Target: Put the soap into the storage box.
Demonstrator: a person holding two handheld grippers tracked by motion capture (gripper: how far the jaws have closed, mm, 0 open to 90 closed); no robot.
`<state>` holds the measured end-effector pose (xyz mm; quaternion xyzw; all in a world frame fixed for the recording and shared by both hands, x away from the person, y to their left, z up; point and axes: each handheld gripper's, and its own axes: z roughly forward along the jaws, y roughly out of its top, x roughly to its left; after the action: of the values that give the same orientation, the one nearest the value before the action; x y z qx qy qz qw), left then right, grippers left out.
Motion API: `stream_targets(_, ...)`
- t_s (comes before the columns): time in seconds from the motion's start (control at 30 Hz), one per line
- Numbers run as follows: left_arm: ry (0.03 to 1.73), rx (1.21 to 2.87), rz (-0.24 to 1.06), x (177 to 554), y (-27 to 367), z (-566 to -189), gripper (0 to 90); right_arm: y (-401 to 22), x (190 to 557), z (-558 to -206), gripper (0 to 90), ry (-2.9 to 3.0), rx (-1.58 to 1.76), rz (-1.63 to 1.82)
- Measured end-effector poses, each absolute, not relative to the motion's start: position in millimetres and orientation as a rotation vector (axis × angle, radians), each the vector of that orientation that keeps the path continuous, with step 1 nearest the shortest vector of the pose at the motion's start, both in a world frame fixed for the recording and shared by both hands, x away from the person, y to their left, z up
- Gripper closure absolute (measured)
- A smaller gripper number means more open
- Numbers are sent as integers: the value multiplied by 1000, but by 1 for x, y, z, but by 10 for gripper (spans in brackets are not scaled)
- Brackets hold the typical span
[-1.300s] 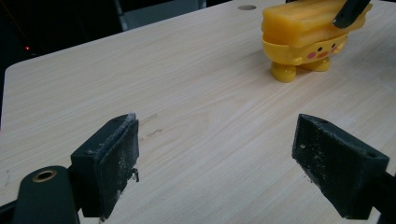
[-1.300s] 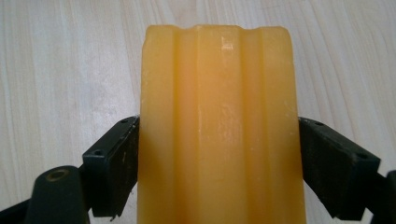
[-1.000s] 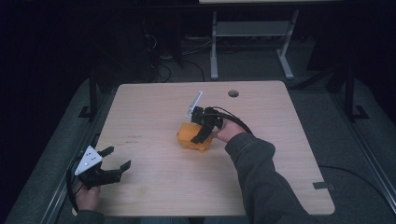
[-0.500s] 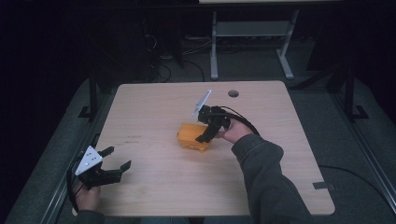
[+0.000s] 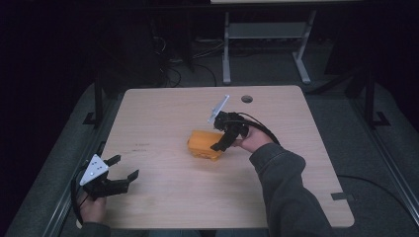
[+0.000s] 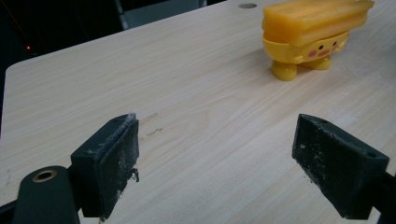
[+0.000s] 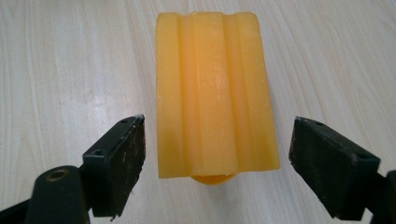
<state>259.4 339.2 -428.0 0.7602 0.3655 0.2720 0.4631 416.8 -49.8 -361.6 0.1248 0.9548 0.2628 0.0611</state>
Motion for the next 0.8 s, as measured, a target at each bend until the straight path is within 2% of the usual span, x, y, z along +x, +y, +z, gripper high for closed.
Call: stream_targets(0.8,893,1872,674,260,338,-429,139,-81,405,-359,188,2855,436,843)
